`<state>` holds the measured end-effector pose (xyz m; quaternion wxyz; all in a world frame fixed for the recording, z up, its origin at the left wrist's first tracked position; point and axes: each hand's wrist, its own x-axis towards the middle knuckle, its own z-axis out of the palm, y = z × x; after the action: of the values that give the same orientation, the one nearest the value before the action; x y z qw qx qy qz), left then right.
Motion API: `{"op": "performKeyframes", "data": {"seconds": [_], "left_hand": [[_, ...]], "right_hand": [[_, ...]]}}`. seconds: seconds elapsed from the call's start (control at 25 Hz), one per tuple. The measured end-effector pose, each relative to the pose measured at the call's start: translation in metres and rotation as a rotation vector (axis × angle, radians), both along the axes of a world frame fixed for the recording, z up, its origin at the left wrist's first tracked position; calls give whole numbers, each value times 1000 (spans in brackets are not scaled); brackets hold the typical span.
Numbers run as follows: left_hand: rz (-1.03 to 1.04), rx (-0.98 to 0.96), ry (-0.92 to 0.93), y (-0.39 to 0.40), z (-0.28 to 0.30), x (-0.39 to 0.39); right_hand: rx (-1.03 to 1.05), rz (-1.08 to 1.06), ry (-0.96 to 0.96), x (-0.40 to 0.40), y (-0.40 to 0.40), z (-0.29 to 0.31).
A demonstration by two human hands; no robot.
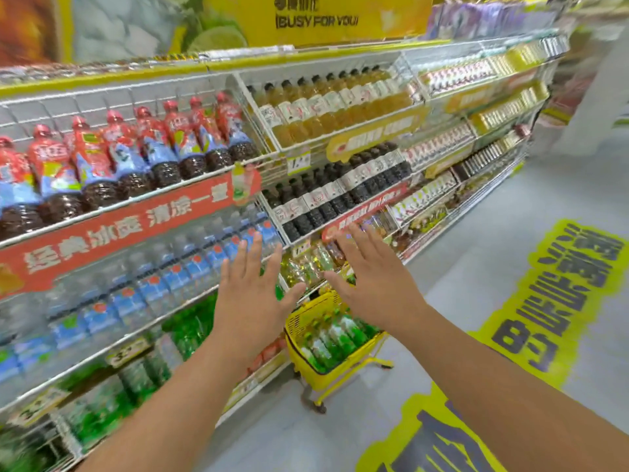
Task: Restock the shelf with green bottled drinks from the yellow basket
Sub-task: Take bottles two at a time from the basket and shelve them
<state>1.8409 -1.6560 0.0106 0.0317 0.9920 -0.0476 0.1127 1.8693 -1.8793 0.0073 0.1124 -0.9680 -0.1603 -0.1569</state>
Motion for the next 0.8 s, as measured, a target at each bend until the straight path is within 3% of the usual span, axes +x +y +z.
{"op": "performKeyframes", "data": {"seconds": [0.4,0.8], "left_hand": [[-64,-90,-19,-77,-39,208],[18,-67,-15,-118,-63,325]], "right_hand": [[-73,-19,35,184,-68,-43],[-25,34,51,322,-105,-70]]}}
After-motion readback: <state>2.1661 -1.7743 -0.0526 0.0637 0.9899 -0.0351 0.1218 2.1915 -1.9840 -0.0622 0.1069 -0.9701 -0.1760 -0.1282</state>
